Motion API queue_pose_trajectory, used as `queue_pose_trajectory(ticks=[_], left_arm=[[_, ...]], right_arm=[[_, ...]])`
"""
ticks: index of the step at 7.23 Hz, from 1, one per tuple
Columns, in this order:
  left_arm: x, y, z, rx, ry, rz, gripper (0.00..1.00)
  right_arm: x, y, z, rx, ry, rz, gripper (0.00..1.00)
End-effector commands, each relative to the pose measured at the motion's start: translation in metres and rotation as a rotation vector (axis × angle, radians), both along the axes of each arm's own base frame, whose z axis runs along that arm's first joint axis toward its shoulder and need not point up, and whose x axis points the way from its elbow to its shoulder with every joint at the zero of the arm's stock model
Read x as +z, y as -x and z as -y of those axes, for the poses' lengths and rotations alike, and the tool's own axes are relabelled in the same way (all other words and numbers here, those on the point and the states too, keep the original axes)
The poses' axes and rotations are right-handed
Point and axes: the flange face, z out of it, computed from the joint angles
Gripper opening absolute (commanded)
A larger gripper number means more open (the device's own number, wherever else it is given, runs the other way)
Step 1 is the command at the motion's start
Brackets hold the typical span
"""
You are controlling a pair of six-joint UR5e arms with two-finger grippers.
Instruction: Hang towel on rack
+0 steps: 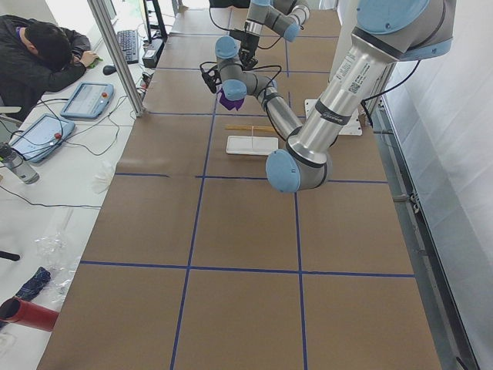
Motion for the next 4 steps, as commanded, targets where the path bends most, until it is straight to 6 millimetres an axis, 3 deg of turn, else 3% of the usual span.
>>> queue_pose_trajectory(ticks=[1,4], left_arm=[[-0.0043,0.0002,-0.0024,-0.007,0.001,-0.038,0.43],[-0.0035,0.0003,-0.0025,-0.005,-0.006,-0.037,0.42]], right_arm=[[-0.0011,0.0000,-0.0017,-0.002,-0.002,0.003,0.00],[-0.0060,-0.0009,-0.0087,-0.011,-0.009,0.017,0.00]])
